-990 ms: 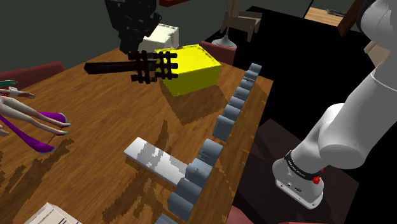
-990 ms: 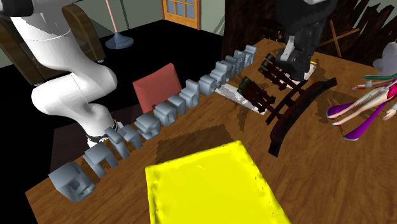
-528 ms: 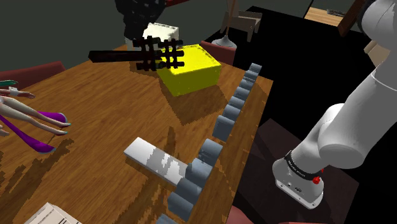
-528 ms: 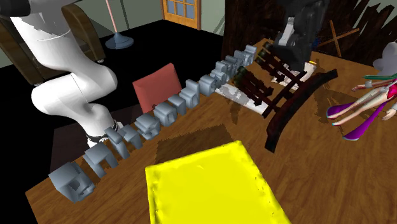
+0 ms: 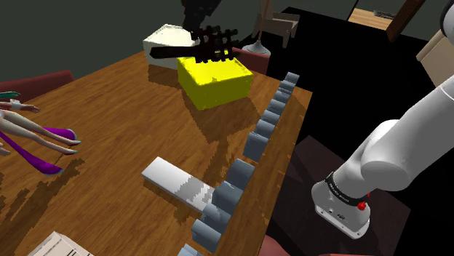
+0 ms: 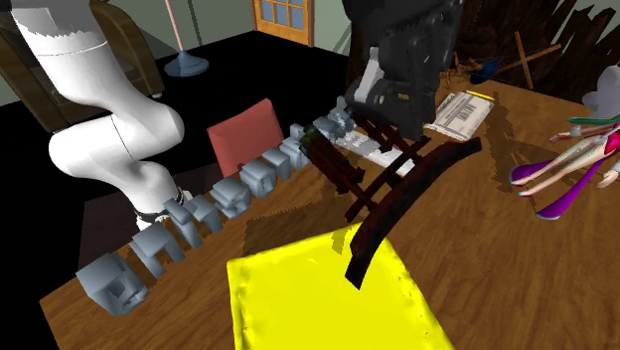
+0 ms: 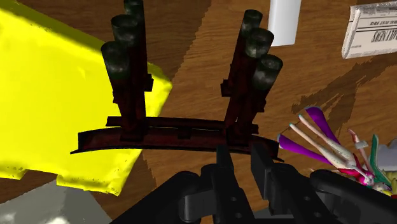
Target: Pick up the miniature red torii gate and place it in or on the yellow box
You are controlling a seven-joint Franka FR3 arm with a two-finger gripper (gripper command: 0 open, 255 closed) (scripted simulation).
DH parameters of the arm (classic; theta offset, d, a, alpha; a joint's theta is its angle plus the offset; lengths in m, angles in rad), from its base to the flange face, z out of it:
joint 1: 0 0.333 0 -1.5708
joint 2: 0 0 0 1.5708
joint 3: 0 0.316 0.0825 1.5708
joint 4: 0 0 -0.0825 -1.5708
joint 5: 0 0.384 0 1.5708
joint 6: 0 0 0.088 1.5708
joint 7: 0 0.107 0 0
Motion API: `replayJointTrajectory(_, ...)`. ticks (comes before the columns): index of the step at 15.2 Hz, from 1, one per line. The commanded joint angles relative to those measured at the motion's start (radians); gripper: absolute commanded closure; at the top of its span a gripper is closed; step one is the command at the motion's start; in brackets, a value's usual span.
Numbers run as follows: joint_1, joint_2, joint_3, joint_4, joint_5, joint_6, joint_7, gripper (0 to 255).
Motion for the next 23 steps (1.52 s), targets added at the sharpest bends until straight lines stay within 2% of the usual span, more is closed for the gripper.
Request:
replayJointTrajectory(1,-0.025,-0.018,-0.032,-0.007,0.015,-0.03,-0.051,255)
replayJointTrajectory(7,-0.094,-0.047,-0.125,-0.018,0.039,-0.107,-0.194,255)
replayJointTrajectory(23,-0.093,-0.11,-0.117,-0.292,0.059,0.089,-0.274,255)
